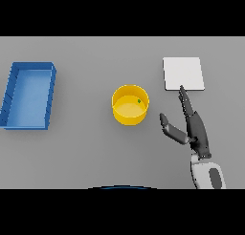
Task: Pick up the red beaker and tilt it to pour out 1 green nut into yellow bowl. Pick up the yellow bowl and place it on the metallic measuring scale.
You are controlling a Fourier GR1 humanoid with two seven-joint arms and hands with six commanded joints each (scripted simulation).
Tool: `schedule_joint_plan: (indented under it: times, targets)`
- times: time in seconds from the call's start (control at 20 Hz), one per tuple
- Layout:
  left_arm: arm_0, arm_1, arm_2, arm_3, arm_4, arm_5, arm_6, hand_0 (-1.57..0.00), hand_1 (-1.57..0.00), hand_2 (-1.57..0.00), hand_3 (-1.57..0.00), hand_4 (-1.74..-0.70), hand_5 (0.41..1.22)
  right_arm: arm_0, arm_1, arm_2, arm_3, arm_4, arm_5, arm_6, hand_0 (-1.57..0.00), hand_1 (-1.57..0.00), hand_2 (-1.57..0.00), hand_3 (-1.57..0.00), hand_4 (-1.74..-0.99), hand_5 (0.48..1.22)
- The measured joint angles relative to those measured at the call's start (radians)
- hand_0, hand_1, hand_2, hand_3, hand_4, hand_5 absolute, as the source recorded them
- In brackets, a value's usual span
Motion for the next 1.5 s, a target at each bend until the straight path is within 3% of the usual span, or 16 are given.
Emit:
schedule_joint_plan:
  times: [0.05, 0.25, 0.55, 0.6, 0.7, 0.9, 0.95, 1.05, 1.1, 1.2, 1.25, 1.35, 1.4, 1.5]
  targets:
    - [0.043, 0.016, 0.012, -0.039, 0.036, 0.017, -0.004, -1.57, -1.57, -1.57, -1.49, -1.74, 1.221, -0.003, -0.004, 0.001, -0.002, 0.010, -0.006, -0.015, 0.00, 0.00, 0.00, 0.00, -1.181, 0.687]
    - [0.221, 0.043, 0.027, -0.220, 0.163, 0.092, 0.112, -1.57, -1.57, -1.57, -1.37, -1.74, 1.221, -0.017, -0.010, 0.001, 0.011, 0.022, -0.009, -0.002, 0.00, 0.00, 0.00, 0.00, -1.194, 0.703]
    - [0.514, 0.115, 0.014, -0.590, 0.302, 0.267, 0.221, -1.57, -1.57, -1.57, -1.40, -1.74, 1.221, 0.006, -0.019, 0.002, 0.012, 0.025, -0.005, -0.034, 0.00, 0.00, 0.00, 0.00, -1.201, 0.696]
    - [0.539, 0.120, 0.008, -0.627, 0.319, 0.284, 0.243, -1.57, -1.57, -1.57, -1.39, -1.74, 1.221, -0.016, -0.011, 0.006, 0.018, 0.036, -0.015, -0.005, 0.00, 0.00, 0.00, 0.00, -1.201, 0.693]
    - [0.606, 0.123, -0.017, -0.698, 0.346, 0.329, 0.270, -1.57, -1.57, -1.57, -1.38, -1.74, 1.221, -0.013, -0.001, 0.006, 0.018, 0.029, -0.018, -0.006, 0.00, 0.00, 0.00, 0.00, -1.186, 0.687]
    - [0.682, 0.157, -0.056, -0.804, 0.410, 0.357, 0.308, -1.57, -1.57, -1.57, -1.37, -1.73, 0.955, -0.024, -0.015, -0.008, 0.032, 0.018, -0.011, 0.006, 0.00, 0.00, 0.00, 0.00, -1.168, 0.679]
    - [0.687, 0.163, -0.072, -0.819, 0.427, 0.343, 0.321, -1.57, -1.57, -1.57, -1.41, -1.66, 0.888, -0.008, -0.005, 0.000, 0.024, 0.021, -0.013, -0.009, 0.00, 0.00, 0.00, 0.00, -1.165, 0.678]
    - [0.705, 0.198, -0.101, -0.889, 0.457, 0.308, 0.313, -1.57, -1.54, -1.49, -1.24, -1.31, 0.774, -0.017, -0.008, -0.002, 0.013, 0.017, -0.013, -0.002, 0.00, 0.00, 0.00, 0.00, -1.163, 0.671]
    - [0.715, 0.217, -0.120, -0.922, 0.447, 0.267, 0.287, -1.50, -1.38, -1.31, -1.10, -1.15, 0.740, -0.014, -0.005, 0.001, 0.012, 0.026, -0.020, -0.001, 0.00, 0.00, 0.00, 0.00, -1.159, 0.669]
    - [0.746, 0.250, -0.113, -0.947, 0.477, 0.170, 0.210, -1.00, -0.88, -0.84, -0.71, -0.93, 0.697, -0.012, -0.011, 0.001, 0.021, 0.030, -0.018, -0.004, 0.00, 0.00, 0.00, 0.00, -1.162, 0.671]
    - [0.749, 0.261, -0.107, -0.944, 0.496, 0.128, 0.208, -0.80, -0.71, -0.67, -0.57, -0.87, 0.682, -0.009, -0.009, 0.002, 0.017, 0.026, -0.017, -0.013, 0.00, 0.00, 0.00, 0.00, -1.156, 0.673]
    - [0.757, 0.275, -0.109, -0.951, 0.510, 0.079, 0.203, -0.51, -0.45, -0.43, -0.36, -0.78, 0.656, -0.018, -0.012, -0.002, 0.012, 0.019, -0.015, -0.017, 0.00, 0.00, 0.00, 0.00, -1.147, 0.680]
    - [0.744, 0.279, -0.131, -0.941, 0.481, 0.063, 0.215, -0.41, -0.36, -0.34, -0.29, -0.76, 0.651, 0.001, -0.013, 0.004, 0.005, 0.019, -0.008, -0.031, 0.00, 0.00, 0.00, 0.00, -1.145, 0.685]
    - [0.740, 0.276, -0.148, -0.926, 0.453, 0.063, 0.205, -0.26, -0.23, -0.22, -0.18, -0.74, 0.648, -0.014, -0.016, -0.003, 0.023, 0.018, -0.009, -0.006, 0.00, 0.00, 0.00, 0.00, -1.156, 0.690]
